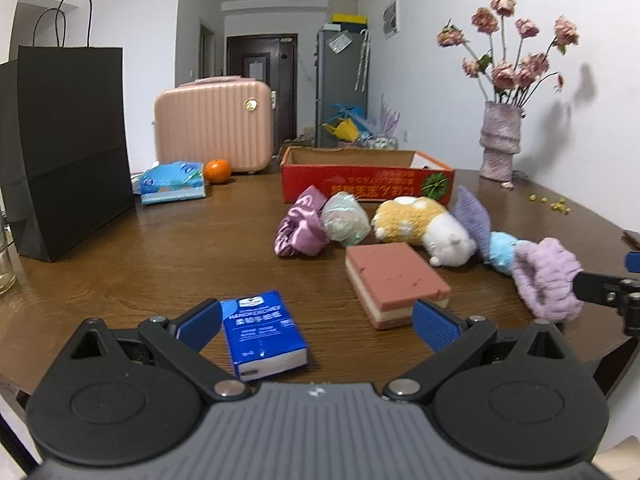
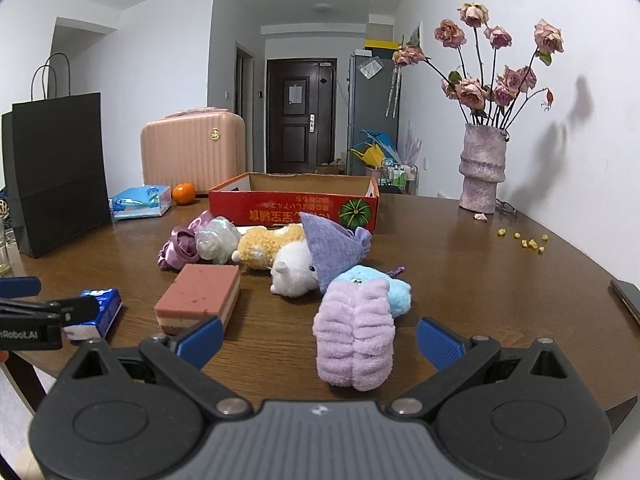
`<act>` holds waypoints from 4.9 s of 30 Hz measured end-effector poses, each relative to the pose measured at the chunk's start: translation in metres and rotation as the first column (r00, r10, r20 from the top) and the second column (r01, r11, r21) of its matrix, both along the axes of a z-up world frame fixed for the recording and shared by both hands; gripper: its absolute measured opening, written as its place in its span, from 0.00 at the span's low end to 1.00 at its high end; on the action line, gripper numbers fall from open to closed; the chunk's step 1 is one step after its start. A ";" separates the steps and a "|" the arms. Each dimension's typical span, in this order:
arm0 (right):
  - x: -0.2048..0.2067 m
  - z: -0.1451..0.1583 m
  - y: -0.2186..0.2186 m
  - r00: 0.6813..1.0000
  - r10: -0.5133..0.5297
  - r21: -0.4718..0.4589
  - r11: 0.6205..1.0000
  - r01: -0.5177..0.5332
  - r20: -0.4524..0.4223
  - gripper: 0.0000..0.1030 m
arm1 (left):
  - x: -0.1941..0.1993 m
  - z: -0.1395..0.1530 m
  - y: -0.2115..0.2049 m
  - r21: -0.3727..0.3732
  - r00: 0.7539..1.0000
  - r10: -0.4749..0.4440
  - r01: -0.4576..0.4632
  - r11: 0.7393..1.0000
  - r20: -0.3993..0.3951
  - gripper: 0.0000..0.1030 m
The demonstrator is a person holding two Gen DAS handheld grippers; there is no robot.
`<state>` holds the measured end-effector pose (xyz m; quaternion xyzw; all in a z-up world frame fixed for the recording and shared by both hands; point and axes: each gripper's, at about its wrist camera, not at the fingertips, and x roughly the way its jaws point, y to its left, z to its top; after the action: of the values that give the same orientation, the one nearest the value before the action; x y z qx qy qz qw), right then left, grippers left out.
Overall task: Organize soft objects
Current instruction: 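Grasp the blue handkerchief pack with the left tool while the right tool grasps the lavender headband, then carry the handkerchief pack and lavender headband with both tools toward the cardboard box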
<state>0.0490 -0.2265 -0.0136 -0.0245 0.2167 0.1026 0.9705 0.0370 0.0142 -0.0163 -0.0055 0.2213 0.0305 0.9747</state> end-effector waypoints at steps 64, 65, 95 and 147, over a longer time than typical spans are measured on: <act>0.086 -0.055 -0.004 0.982 -0.065 0.003 0.998 0.066 -0.179 0.67 | 0.068 -0.038 0.026 -0.049 0.968 0.169 -0.181 0.982 -0.183 0.51; 0.086 -0.056 -0.005 0.981 -0.066 0.005 0.998 0.068 -0.182 0.63 | 0.068 -0.038 0.026 -0.049 0.968 0.169 -0.181 0.982 -0.184 0.51; 0.079 -0.046 -0.009 0.992 0.004 0.073 0.997 0.005 -0.125 0.43 | 0.064 -0.029 0.027 -0.062 0.982 0.137 -0.146 0.987 -0.131 0.51; 0.200 0.016 0.022 0.989 0.137 0.070 0.988 -0.141 0.053 0.41 | 0.169 0.041 0.021 -0.067 0.999 0.031 -0.029 0.997 0.034 0.51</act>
<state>0.2488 -0.2045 0.0020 -0.0062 0.1872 0.1773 0.9662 0.2062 0.0353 0.0246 -0.0419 0.2052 0.0377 0.9771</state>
